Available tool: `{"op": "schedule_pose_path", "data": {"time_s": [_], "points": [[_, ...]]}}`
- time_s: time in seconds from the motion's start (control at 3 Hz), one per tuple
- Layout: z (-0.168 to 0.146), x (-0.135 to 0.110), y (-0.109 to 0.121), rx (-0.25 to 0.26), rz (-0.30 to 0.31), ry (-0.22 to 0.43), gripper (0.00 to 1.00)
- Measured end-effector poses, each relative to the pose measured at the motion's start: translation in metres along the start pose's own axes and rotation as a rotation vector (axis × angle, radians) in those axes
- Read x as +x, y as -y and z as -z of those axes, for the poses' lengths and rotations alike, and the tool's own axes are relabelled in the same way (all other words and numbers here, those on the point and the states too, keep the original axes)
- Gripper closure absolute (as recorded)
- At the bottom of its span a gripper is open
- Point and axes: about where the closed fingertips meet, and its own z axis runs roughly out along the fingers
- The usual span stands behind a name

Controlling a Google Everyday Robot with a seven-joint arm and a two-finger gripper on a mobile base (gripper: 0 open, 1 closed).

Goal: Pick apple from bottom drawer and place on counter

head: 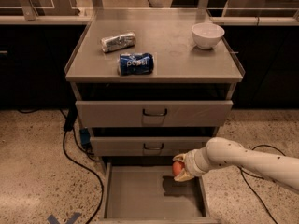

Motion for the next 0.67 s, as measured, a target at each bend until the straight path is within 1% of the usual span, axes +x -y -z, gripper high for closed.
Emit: {"op": "schedule_pose_path", "data": {"time_s": [0.33,0.67], "points": [[0.003,-0.003,0.0,-0.002,0.002,-0.004,1.0],[0.029,-0.026,0.005,-0.011,0.019,-0.028,1.0]]}}
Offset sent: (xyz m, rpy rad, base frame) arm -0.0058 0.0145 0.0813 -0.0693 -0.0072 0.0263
